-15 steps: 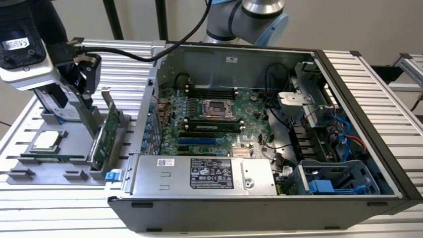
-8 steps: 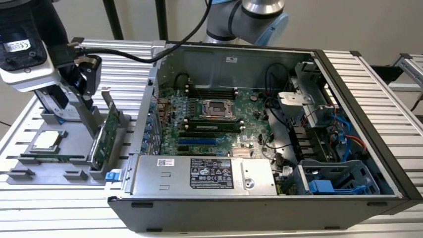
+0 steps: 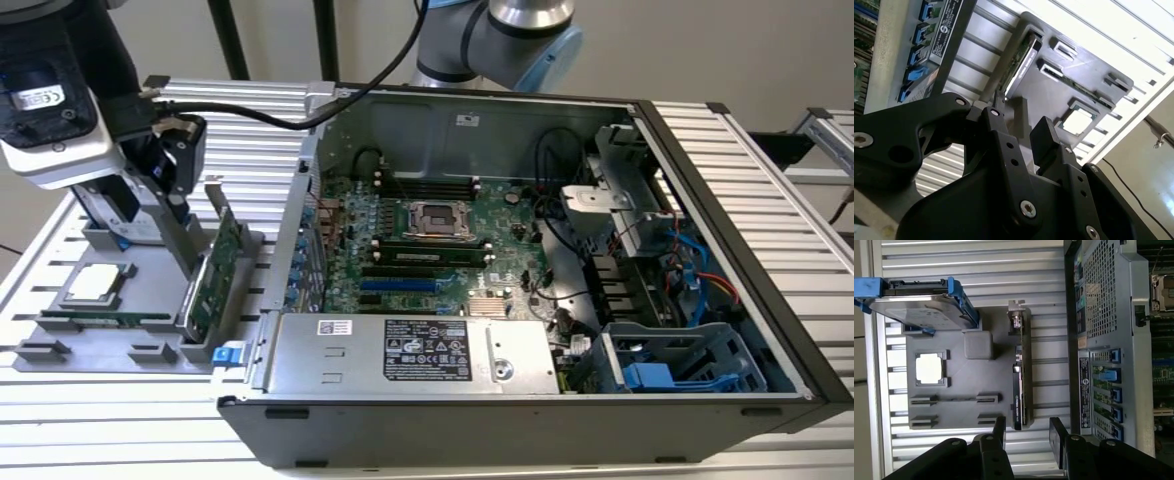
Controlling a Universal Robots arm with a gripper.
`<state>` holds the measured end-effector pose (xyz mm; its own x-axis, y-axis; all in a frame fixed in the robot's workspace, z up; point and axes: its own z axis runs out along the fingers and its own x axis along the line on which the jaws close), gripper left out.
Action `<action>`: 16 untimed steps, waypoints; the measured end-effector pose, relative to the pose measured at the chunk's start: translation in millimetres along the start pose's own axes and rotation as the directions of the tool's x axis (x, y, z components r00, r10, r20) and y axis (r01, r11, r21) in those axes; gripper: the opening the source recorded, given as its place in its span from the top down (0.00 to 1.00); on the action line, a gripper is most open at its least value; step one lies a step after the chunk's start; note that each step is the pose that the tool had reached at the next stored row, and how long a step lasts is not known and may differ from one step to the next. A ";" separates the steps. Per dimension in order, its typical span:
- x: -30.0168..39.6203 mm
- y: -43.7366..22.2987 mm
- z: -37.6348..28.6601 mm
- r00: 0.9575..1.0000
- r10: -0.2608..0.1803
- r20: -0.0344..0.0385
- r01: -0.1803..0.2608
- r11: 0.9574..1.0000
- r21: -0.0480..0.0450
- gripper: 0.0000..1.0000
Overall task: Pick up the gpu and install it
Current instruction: 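Pick up the gpu and move the gpu toward the slot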
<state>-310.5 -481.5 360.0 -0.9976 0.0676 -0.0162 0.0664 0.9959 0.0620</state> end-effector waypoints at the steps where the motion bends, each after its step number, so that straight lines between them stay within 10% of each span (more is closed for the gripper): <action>1: 0.0 0.0 0.3 1.000 0.000 0.000 0.000 1.000 0.000 0.00; 16: 0.1 -0.3 4.5 1.000 0.000 0.000 0.000 1.000 0.000 0.00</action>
<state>-310.5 -481.4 355.5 -0.9976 0.0676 -0.0162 0.0665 0.9959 0.0619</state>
